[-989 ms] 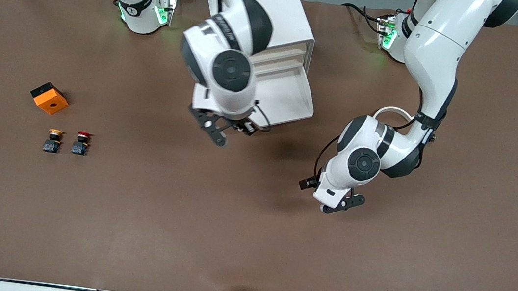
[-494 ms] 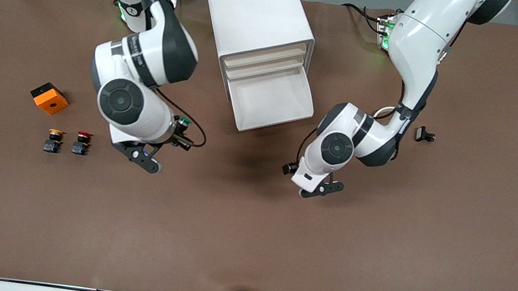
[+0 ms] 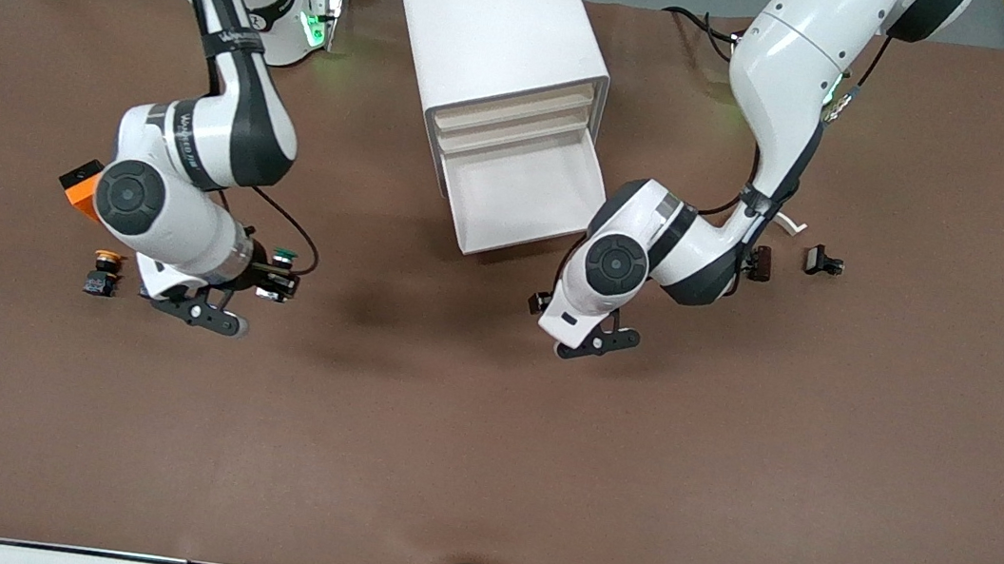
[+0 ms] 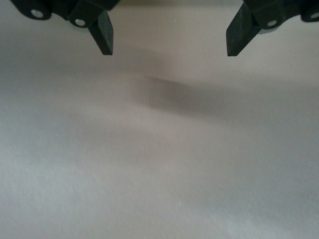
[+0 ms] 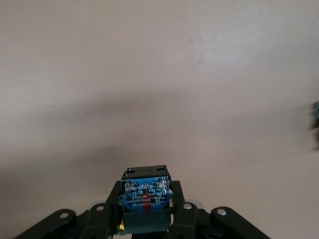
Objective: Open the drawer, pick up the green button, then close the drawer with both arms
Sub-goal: 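Lower the button beside the red button while the left gripper pushes the drawer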
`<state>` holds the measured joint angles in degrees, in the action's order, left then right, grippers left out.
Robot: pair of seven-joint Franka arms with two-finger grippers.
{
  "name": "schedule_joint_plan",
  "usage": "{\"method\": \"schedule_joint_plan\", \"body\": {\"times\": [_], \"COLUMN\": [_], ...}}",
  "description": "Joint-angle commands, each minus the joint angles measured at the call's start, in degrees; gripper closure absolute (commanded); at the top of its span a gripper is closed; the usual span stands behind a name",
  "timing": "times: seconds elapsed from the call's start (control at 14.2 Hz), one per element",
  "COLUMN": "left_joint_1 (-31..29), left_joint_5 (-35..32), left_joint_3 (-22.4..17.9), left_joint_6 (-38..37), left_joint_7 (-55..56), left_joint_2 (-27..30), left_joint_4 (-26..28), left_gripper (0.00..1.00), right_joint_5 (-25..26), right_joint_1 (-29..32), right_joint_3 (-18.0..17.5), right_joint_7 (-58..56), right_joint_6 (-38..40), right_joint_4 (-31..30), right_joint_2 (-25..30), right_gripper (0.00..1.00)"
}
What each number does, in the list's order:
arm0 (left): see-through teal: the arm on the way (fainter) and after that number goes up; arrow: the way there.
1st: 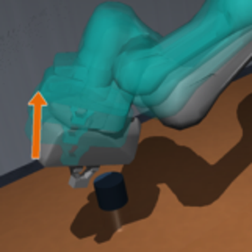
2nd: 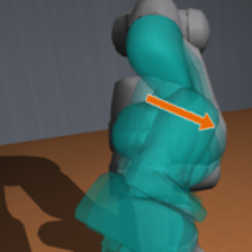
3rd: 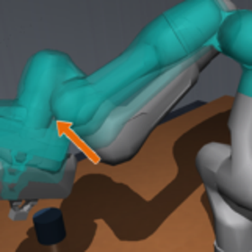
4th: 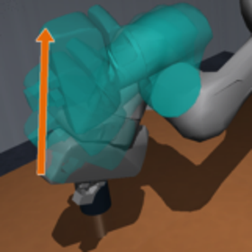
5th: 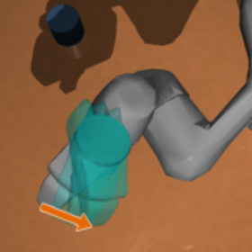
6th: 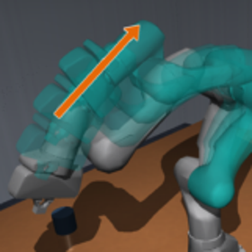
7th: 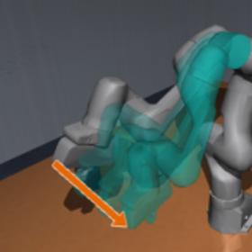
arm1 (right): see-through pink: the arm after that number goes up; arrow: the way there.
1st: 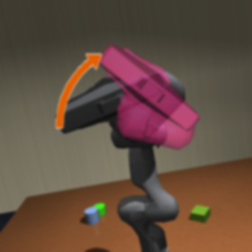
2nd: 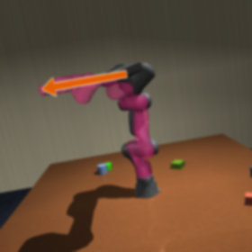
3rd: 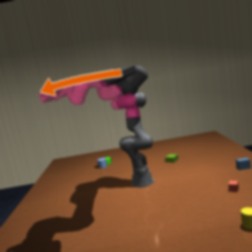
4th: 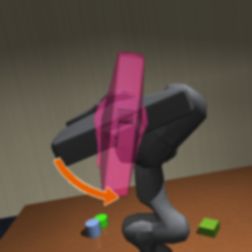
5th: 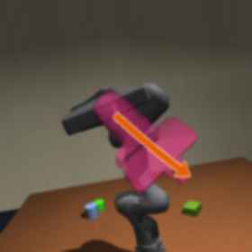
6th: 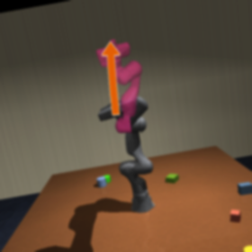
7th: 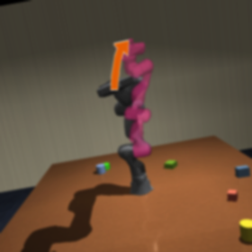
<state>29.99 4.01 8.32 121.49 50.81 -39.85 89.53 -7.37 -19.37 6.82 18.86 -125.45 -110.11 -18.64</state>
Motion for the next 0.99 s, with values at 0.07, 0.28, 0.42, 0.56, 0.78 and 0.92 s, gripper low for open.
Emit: {"method": "schedule_joint_plan", "body": {"times": [0.07,0.28,0.42,0.56,0.78,0.92], "left_joint_1": [0.51,1.73,2.70,3.93,4.81,5.52], "left_joint_5": [-0.85,-0.85,-0.85,-0.85,-0.41,-0.15], "left_joint_3": [1.43,1.61,1.70,1.70,1.79,1.96], "left_joint_6": [-1.61,-1.61,-1.61,-2.13,-3.45,-3.63], "left_joint_7": [3.06,4.39,5.35,6.14,6.32,7.28], "left_joint_2": [2.40,2.75,2.84,2.93,2.93,2.93], "left_joint_4": [1.26,1.96,2.05,2.49,2.40,2.40], "left_gripper": [0.00,0.00,0.00,0.00,0.00,0.00], "right_joint_5": [1.04,1.04,1.04,1.04,1.04,0.95], "right_joint_1": [1.96,2.41,2.58,5.90,10.21,14.60], "right_joint_3": [-1.11,-1.11,-1.11,-1.19,-1.11,-1.19], "right_joint_7": [-4.79,-4.80,-5.14,-10.83,-17.51,-22.62], "right_joint_6": [-5.51,-9.18,-11.04,-11.22,-12.80,-15.43], "right_joint_4": [-10.29,-15.20,-17.76,-17.77,-17.94,-17.94], "right_joint_2": [5.55,7.47,8.36,8.18,8.36,7.75], "right_gripper": [1.00,1.00,1.00,1.00,1.00,1.00]}}
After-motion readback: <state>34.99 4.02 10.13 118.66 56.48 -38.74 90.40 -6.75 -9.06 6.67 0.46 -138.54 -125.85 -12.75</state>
